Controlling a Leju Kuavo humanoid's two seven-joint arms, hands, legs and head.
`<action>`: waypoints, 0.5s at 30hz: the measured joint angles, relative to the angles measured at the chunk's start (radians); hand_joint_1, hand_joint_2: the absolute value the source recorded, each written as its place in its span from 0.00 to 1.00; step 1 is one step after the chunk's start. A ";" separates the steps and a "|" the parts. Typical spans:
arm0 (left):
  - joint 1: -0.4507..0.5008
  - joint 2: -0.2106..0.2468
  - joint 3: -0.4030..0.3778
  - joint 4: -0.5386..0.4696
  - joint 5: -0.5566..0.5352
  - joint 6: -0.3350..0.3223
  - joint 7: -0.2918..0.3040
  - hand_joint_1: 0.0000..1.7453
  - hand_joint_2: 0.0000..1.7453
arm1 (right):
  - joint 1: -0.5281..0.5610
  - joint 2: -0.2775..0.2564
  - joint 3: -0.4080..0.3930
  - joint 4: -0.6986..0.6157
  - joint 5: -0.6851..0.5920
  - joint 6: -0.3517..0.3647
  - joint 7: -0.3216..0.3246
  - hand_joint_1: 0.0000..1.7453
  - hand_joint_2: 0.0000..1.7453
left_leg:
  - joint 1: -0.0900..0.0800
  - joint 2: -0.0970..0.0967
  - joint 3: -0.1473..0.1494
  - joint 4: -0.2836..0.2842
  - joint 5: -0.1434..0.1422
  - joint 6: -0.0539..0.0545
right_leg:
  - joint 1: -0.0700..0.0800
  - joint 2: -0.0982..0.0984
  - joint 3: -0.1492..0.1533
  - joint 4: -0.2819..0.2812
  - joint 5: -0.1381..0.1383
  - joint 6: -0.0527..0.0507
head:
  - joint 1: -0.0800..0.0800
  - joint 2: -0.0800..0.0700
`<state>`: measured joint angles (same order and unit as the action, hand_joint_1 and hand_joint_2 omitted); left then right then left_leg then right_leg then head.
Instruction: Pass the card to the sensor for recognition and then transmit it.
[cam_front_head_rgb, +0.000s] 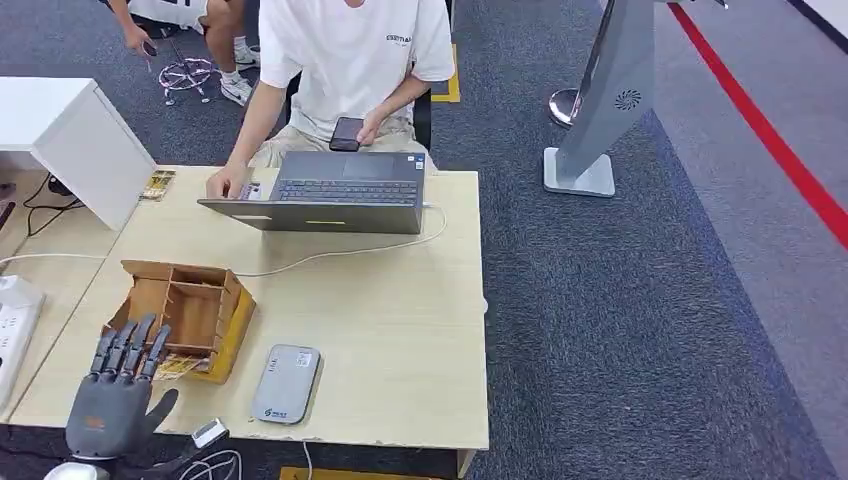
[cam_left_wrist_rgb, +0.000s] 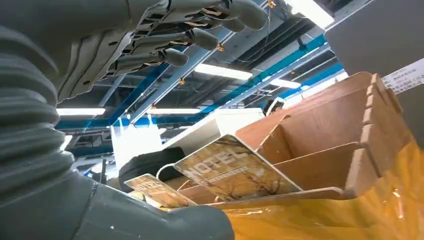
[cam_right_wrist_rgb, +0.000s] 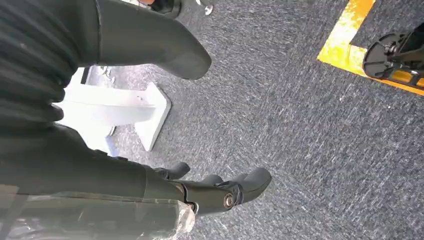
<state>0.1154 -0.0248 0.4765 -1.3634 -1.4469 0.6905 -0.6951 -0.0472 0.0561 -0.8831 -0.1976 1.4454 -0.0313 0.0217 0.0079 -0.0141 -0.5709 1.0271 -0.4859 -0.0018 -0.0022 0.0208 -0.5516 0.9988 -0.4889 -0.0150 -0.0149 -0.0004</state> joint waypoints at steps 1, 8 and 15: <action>0.000 0.000 -0.001 0.000 0.000 0.000 0.000 0.00 1.00 | 0.000 0.000 0.000 0.000 0.000 0.000 0.000 0.00 1.00 | 0.000 0.000 0.000 0.000 0.000 0.000 | 0.000 0.000 0.000 0.000 0.000 0.000 | 0.000 0.000; 0.000 0.000 -0.007 0.000 0.002 0.000 0.002 0.00 1.00 | 0.000 0.000 0.000 0.000 0.000 0.000 0.000 0.00 1.00 | 0.000 0.000 0.000 0.000 0.000 0.000 | 0.000 0.000 0.000 0.000 0.000 0.000 | 0.000 0.000; -0.002 0.000 -0.002 0.000 0.001 0.000 0.005 0.00 1.00 | 0.000 0.000 0.000 0.000 0.000 0.002 0.000 0.00 1.00 | 0.000 0.000 0.000 0.000 0.000 0.000 | 0.000 0.000 0.000 0.000 0.000 0.000 | 0.000 0.000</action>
<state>0.1132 -0.0248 0.4749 -1.3634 -1.4458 0.6905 -0.6897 -0.0471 0.0557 -0.8827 -0.1976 1.4458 -0.0294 0.0217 0.0078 -0.0141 -0.5710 1.0271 -0.4859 -0.0018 -0.0022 0.0207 -0.5515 0.9988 -0.4889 -0.0150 -0.0149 -0.0004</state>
